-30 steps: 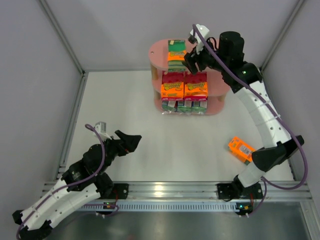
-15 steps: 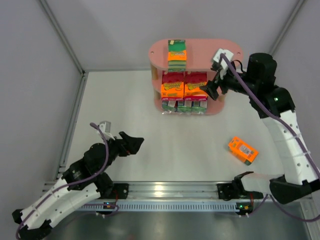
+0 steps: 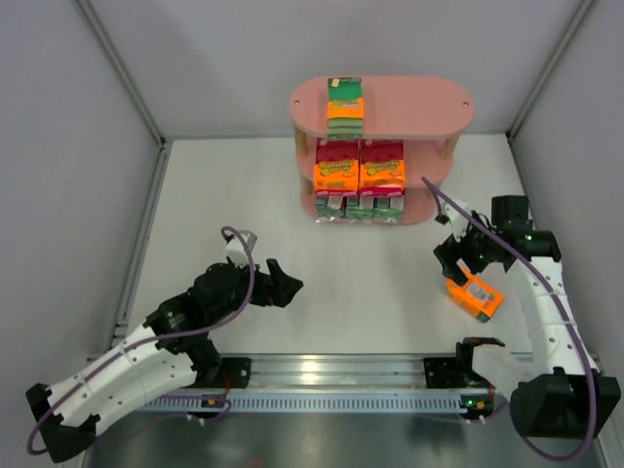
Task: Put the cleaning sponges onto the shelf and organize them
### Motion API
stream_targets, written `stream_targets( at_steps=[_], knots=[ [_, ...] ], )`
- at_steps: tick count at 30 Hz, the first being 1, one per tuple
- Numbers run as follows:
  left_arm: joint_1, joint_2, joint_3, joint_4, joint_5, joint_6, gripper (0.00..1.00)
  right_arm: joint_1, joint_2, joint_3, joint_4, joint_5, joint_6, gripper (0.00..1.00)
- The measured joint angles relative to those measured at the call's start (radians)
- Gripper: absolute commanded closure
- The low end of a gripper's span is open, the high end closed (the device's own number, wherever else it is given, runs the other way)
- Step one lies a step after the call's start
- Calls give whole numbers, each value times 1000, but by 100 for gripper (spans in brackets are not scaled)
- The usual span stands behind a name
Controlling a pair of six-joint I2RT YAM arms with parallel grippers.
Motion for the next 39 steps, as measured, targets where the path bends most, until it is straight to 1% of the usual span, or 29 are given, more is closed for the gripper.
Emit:
stream_targets(
  at_steps=[7,11,17,22,28,34,39],
  knots=[
    [0,16,-64,100,115,-8,2,0,-56,-169,2,109,-62,1],
    [0,16,-114,145,179,-32,2,0,-90,-216,-1,159,-114,0],
    [0,16,-162,200,235,-65,2,-8,-111,-294,8,202,-202,1],
    [0,16,-168,231,261,-82,2,-55,-108,-371,23,224,-278,0],
    [0,37,-174,272,274,-92,2,-135,-91,-385,92,252,-341,1],
    [0,75,-185,298,290,-101,2,-154,-72,-406,146,257,-386,1],
    [0,89,-204,361,323,-127,2,-164,-2,-437,187,238,-421,10]
  ],
)
